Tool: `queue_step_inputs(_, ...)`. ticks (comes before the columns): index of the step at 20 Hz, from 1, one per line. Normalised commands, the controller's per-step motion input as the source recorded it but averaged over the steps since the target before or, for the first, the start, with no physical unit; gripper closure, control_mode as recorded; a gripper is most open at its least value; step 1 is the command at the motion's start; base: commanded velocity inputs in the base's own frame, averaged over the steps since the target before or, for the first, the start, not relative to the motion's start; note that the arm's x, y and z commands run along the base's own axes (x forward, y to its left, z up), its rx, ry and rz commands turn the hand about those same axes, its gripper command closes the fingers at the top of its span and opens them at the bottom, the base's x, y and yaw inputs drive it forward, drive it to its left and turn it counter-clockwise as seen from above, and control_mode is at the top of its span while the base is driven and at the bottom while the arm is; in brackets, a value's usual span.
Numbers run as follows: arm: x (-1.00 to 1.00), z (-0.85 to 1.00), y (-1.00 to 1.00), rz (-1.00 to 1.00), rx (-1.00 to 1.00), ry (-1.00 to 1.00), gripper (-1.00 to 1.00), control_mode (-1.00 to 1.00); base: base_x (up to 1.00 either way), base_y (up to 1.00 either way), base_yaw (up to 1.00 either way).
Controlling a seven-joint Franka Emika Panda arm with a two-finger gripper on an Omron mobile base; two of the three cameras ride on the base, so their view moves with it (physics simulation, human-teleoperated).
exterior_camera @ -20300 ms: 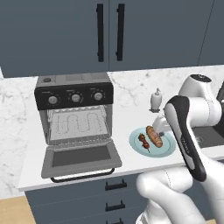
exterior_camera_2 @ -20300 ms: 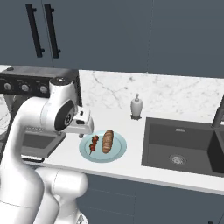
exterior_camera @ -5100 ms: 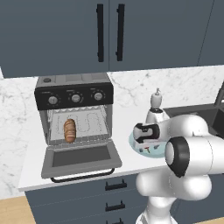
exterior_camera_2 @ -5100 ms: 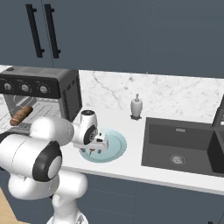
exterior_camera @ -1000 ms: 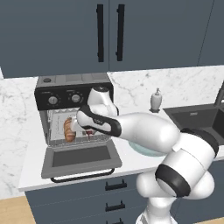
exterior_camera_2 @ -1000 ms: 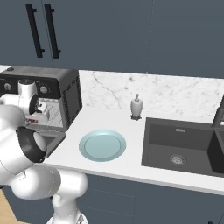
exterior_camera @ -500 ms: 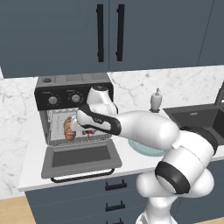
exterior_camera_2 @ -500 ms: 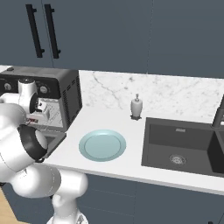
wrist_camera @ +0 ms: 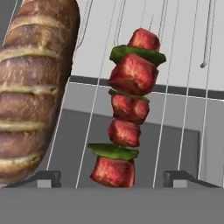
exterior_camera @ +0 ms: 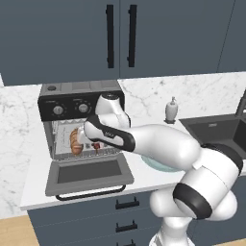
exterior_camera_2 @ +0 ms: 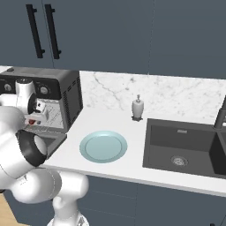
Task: Pick up the kebab skewer and baguette bread, and place them inside the toaster oven. Close the toaster oven door and start by setting the timer.
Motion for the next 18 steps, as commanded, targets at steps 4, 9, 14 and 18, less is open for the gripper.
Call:
queue_step_inputs(4,-0.17,0.49,-0.01,0.0,0.0,-0.09,-1.0,-1.0,0.0,0.0,0.0)
queue_step_inputs(9,-0.83,0.11,0.17,-0.02,0.0,-0.02,-1.0,-1.0,0.0,0.0,0.0)
queue_step_inputs(14,-0.51,-0.09,0.01,-0.09,0.0,0.04,-1.0,-1.0,0.0,0.0,0.0)
queue_step_inputs(18,-0.03,-0.24,0.0,-0.13,0.0,0.08,-1.0,-1.0,0.0,0.0,0.0)
